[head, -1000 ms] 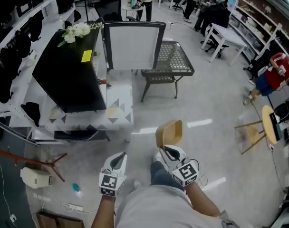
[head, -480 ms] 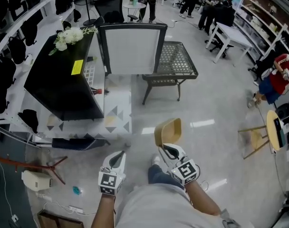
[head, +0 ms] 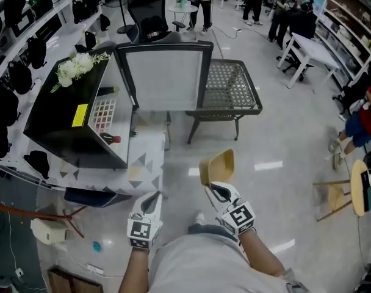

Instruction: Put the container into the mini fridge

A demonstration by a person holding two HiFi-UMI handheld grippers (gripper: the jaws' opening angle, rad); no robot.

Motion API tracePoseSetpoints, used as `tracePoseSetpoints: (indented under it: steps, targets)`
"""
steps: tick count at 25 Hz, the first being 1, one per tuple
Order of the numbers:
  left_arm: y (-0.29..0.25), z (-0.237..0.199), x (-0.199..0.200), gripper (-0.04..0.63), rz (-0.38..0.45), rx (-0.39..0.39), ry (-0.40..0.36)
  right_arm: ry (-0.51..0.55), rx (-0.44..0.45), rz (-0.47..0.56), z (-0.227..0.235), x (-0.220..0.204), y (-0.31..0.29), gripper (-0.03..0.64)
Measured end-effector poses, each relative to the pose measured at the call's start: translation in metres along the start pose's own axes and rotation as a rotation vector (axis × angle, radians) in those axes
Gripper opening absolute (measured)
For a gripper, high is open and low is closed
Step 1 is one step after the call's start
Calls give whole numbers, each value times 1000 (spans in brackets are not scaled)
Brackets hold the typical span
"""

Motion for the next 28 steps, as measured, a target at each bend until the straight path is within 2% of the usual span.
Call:
tracePoseSetpoints:
  steps: [6, 11, 21, 28]
  targets:
    - [-47, 4, 21, 9, -13, 68, -2, 9, 53, 13, 56, 2, -16, 25]
    - [-59, 4, 27, 9, -41, 129, 10, 36, 111, 1, 78, 3, -32, 25]
    - [-47, -21, 18, 9, -65, 258, 76, 63, 243, -31, 76, 3, -87, 25]
    - [-32, -59, 6, 9, -57, 337, 127, 105, 320, -52, 58, 10, -143, 25]
Point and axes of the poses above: the fingertips, and each gripper's own axes: y backward along the fingers, z to its right, x out of its top, the point moved 3 cm from there along y, backward along the fingers, and after that the axes turned 6 degrees about -x, right-handed, at the moved point
